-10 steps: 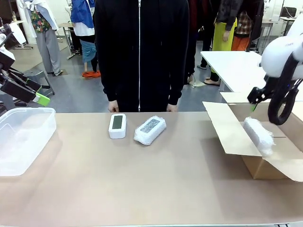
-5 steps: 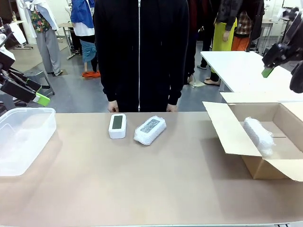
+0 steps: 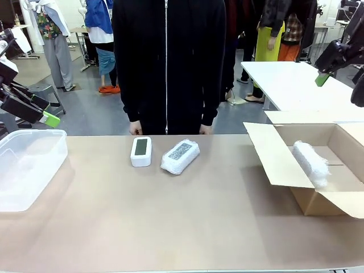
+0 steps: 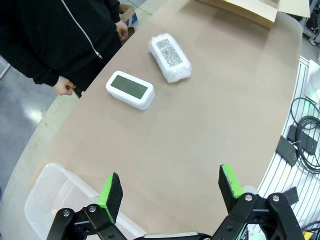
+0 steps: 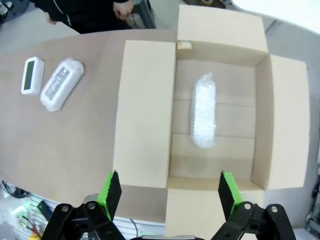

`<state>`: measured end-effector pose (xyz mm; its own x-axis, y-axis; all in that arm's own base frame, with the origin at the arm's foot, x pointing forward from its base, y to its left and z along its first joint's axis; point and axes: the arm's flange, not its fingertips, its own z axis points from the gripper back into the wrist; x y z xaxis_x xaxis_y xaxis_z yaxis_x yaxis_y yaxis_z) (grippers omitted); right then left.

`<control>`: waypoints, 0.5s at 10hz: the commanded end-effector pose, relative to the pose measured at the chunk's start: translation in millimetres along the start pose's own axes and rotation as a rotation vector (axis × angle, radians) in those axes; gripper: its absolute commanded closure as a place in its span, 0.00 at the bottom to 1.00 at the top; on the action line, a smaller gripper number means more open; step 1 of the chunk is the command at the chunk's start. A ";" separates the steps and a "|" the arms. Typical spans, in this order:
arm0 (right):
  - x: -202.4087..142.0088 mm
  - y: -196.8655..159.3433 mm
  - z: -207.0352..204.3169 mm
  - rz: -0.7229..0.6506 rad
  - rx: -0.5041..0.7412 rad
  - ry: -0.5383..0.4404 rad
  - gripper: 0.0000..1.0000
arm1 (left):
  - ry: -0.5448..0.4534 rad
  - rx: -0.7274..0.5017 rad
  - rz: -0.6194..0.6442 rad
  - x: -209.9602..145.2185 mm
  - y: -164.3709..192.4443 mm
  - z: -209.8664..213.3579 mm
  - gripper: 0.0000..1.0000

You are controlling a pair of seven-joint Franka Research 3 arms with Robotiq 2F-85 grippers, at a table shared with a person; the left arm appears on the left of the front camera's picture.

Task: Separate and place wrapped and unwrapped clocks.
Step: If the picked Digital clock is wrapped, place it in the Package Box ; if not, place it in the Organizing box.

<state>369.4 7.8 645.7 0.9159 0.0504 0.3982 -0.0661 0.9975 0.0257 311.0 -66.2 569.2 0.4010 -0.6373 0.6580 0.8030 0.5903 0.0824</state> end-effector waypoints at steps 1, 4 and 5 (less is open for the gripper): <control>-1.3 -6.4 3.1 -0.001 0.010 -0.021 0.00 | -0.014 -0.006 0.001 -0.9 1.0 -1.4 0.00; -1.3 -6.4 3.1 -0.001 0.010 -0.021 0.00 | -0.014 -0.006 0.001 -0.9 1.0 -1.4 0.00; -1.3 -6.4 3.1 -0.001 0.010 -0.021 0.00 | -0.014 -0.006 0.001 -0.9 1.0 -1.4 0.00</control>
<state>367.6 2.7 649.0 0.9128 0.0409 0.4064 -0.0588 0.9978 0.0316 311.0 -66.2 569.2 0.4010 -0.6373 0.6580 0.8030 0.5903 0.0824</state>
